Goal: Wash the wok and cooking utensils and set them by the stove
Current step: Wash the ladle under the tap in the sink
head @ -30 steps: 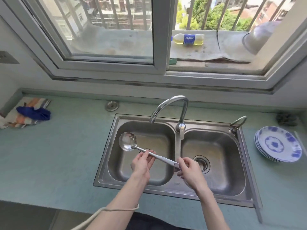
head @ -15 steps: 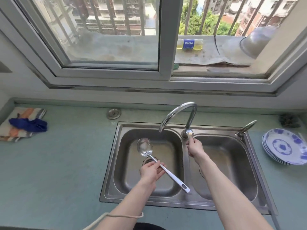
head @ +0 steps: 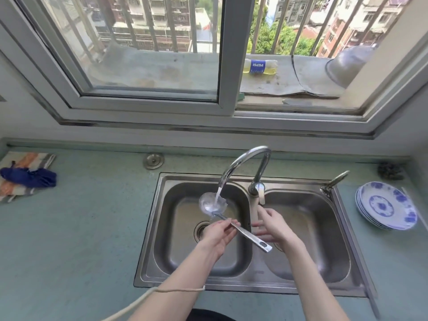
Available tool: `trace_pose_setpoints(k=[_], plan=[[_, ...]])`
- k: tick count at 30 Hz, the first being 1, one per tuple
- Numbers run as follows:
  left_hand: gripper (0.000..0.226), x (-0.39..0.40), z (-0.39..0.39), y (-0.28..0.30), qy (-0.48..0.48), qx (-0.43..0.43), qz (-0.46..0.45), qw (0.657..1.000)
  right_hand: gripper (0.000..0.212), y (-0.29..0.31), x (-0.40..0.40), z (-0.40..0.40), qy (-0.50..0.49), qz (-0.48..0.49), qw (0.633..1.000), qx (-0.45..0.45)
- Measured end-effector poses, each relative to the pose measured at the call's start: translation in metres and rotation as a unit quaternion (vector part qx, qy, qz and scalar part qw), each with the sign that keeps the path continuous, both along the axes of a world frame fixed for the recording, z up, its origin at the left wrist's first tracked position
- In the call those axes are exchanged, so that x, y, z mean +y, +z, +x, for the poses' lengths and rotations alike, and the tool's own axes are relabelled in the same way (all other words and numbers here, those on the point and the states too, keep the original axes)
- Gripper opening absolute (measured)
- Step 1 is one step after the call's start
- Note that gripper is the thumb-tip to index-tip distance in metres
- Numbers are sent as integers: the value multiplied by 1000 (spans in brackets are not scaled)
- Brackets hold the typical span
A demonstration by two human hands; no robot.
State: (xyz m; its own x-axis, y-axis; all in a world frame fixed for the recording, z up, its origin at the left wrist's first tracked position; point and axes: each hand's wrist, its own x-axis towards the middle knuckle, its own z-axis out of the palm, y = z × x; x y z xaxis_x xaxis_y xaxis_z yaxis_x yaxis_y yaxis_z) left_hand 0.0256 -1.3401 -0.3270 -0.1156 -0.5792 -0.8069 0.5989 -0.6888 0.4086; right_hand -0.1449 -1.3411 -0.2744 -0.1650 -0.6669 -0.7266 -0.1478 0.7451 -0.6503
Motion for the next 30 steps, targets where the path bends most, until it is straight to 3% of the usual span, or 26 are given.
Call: trace_pose_setpoints(k=[5,8,10,16,19,22,27,30], plan=[[12,-12,-10,-1,-3,22,-9,1000,39,34,53,7,90,-16,996,11],[10,-14,-16,1,-1,46,-5,999,41,28,58,10,121,-100,973,170],[11,-15,-18,2,-20,55,-3,998,39,30,56,11,120,-123,959,225],[21,-34,0,-2,13,78,13,997,41,32,58,4,92,-133,966,202],[21,-48,13,-11,7,-2,0,1000,40,29,60,0,76,-135,974,164],[20,-60,23,-16,-27,-161,-58,985,41,31,59,-3,77,-145,976,140],[15,-68,19,-15,-133,-325,-158,923,46,34,62,-9,69,-177,969,157],[48,-70,16,-12,-162,-444,-173,864,50,34,62,-15,55,-192,965,168]])
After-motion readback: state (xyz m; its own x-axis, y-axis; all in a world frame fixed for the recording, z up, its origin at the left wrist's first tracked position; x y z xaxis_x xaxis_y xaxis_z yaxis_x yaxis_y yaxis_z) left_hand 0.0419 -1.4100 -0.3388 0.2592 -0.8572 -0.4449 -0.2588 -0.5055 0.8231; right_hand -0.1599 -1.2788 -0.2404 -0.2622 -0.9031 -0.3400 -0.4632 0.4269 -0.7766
